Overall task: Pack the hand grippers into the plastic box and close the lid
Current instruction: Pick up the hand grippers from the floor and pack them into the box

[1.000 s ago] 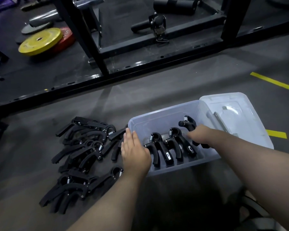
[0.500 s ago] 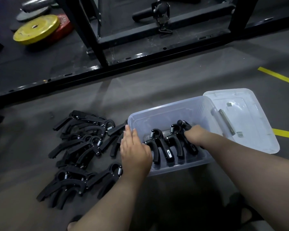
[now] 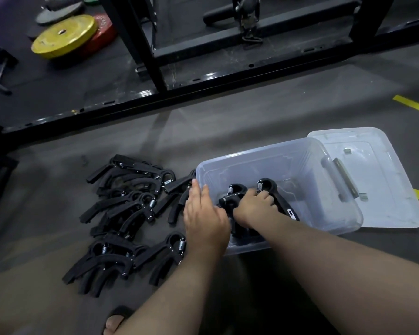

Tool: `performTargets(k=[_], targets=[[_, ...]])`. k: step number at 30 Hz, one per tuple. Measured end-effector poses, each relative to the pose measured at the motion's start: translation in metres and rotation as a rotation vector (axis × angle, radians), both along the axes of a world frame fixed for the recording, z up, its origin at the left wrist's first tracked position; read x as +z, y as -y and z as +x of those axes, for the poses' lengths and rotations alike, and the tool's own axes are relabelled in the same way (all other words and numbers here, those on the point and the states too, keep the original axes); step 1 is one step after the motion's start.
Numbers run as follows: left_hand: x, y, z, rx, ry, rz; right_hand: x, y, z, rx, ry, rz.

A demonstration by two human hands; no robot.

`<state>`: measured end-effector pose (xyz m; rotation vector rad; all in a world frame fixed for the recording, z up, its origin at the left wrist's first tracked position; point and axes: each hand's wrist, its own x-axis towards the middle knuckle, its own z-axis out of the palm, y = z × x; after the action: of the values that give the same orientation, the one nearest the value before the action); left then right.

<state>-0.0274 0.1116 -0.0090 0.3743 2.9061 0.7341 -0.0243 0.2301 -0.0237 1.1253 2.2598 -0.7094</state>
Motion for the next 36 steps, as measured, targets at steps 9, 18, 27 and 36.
performTargets(k=[9, 18, 27, 36], targets=[[-0.003, 0.000, -0.002, 0.009, -0.010, 0.019, -0.015, 0.000, -0.001, 0.039, 0.012, 0.010], [0.000, -0.002, -0.001, 0.023, -0.002, 0.028, -0.016, -0.004, 0.003, 0.184, 0.027, 0.028], [0.001, -0.002, 0.000, 0.032, 0.014, 0.037, -0.021, -0.009, 0.003, 0.182, -0.040, 0.007], [0.001, -0.002, 0.000, 0.027, 0.023, 0.038, -0.028, -0.005, 0.007, 0.184, 0.001, 0.033]])
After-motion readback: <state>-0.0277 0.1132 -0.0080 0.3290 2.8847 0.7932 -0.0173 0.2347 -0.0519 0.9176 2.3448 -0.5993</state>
